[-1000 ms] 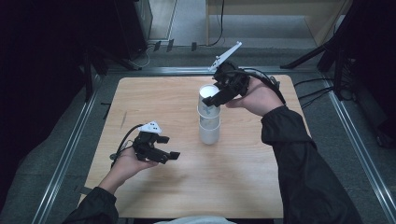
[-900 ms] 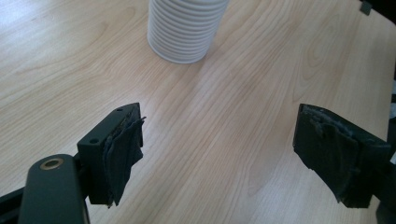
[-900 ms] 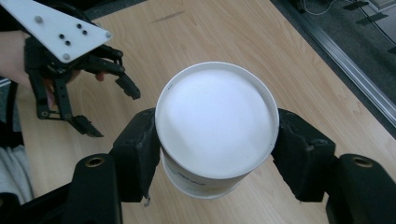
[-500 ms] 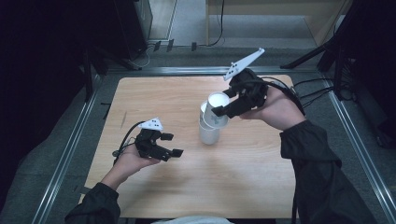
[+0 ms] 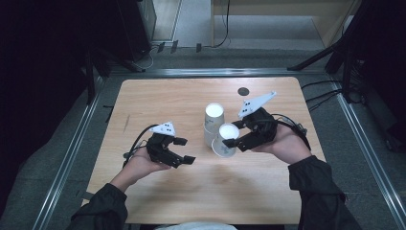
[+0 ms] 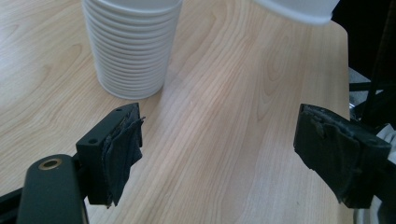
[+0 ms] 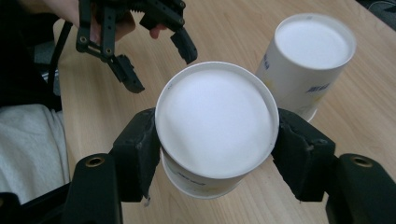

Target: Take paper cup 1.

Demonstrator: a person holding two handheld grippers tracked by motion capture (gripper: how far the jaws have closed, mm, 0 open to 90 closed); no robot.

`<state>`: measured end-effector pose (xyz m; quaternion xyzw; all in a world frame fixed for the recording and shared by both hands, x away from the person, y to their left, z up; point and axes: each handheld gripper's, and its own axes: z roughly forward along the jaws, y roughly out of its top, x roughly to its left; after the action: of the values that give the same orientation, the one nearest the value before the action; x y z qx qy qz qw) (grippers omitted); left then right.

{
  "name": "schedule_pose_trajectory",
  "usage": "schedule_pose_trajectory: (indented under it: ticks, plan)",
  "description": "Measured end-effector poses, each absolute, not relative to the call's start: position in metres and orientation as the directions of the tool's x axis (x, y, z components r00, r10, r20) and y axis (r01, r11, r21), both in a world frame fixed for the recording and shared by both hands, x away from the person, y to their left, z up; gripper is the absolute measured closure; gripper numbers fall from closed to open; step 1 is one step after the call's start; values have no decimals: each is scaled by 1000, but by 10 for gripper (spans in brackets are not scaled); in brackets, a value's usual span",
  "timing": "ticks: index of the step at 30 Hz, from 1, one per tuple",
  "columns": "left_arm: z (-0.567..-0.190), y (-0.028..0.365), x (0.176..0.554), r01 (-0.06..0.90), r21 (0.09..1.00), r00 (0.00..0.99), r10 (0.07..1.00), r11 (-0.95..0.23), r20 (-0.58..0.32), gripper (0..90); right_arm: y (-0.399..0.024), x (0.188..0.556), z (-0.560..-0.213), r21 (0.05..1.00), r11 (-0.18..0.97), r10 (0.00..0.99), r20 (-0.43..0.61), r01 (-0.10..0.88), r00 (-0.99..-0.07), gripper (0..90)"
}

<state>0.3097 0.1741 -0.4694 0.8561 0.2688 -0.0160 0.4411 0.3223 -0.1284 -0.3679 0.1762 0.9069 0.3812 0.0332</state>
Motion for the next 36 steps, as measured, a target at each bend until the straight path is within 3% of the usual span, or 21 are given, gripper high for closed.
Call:
schedule_pose_trajectory:
  ticks: [17,36]
  plan:
    - [-479,155,306,433,755,887,379,-492,-263,155,-114,323,-433,727,613,282,165,310,-945,361]
    - [-483,145,299,396,770,909,332,-501,-252,155,-85,320,-440,754,579,208,234,312,-950,362]
